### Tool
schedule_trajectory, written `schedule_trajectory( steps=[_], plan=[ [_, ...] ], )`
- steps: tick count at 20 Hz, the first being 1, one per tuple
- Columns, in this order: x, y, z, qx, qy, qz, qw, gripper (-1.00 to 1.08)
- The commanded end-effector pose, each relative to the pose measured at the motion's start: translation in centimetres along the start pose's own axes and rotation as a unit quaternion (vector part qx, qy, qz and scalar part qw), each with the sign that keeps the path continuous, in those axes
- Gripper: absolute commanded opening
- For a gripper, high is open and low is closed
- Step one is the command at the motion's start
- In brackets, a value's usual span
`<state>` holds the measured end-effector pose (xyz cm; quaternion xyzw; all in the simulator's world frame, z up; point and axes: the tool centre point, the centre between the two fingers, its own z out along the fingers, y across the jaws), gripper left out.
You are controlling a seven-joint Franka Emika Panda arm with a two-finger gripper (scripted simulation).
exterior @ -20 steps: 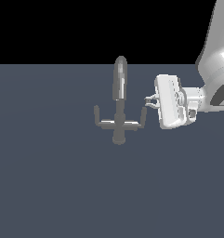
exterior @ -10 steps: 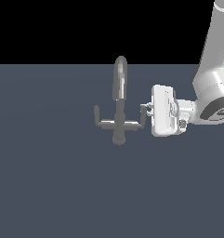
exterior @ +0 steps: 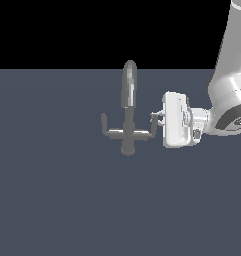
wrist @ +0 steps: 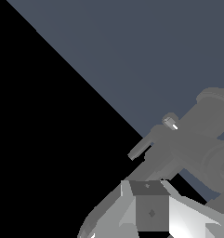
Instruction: Turn on the faucet by rotating a designated handle.
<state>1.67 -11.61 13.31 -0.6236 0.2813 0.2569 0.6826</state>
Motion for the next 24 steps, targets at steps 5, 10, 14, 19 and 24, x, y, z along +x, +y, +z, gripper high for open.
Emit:
schedule_trajectory(
  steps=[5, 10, 14, 19, 24],
  plan=[
    [-1.5, 0.7, 0.1, 0.0, 0.0, 0.0, 1.0, -1.0],
    [-2.8, 1.3, 0.2, 0.0, 0.0, 0.0, 1.0, -1.0],
    [-3.8, 1.8, 0.2, 0.0, 0.0, 0.0, 1.0, -1.0],
    [-3.7, 2.8, 0.2, 0.0, 0.002, 0.0, 1.0, -1.0],
    [-4.6, 4.6, 0.2, 0.0, 0.001, 0.0, 1.0, -1.0]
  ],
)
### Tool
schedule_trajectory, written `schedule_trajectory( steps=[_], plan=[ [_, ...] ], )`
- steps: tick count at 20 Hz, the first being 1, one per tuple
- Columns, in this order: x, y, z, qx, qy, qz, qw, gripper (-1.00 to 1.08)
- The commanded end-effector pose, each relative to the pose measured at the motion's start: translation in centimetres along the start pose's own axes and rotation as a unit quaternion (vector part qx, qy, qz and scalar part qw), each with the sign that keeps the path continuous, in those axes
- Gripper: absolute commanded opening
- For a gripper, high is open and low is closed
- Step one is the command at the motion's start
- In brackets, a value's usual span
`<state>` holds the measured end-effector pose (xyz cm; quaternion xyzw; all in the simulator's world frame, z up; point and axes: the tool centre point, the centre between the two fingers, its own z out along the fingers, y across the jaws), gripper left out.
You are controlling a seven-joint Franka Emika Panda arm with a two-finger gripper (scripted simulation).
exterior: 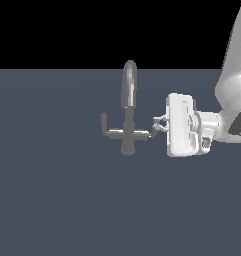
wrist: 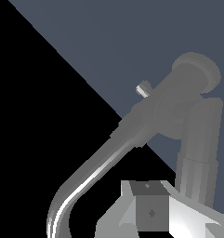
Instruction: Turn on the faucet by rotating a designated handle.
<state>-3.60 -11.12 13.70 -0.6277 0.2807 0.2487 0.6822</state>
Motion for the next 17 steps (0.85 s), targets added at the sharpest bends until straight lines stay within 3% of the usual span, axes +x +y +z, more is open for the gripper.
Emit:
schedule_trajectory(
  steps=[1, 6, 7, 17],
  plan=[
    [-0.7, 1.4, 0.0, 0.001, -0.004, 0.007, 1.0, -1.0],
    [-1.4, 2.9, 0.0, 0.001, -0.006, 0.007, 1.0, -1.0],
    [-1.1, 1.4, 0.0, -0.001, -0.001, -0.007, 1.0, -1.0],
    [0.5, 7.4, -0.2, 0.001, -0.005, 0.006, 1.0, -1.0]
  ],
)
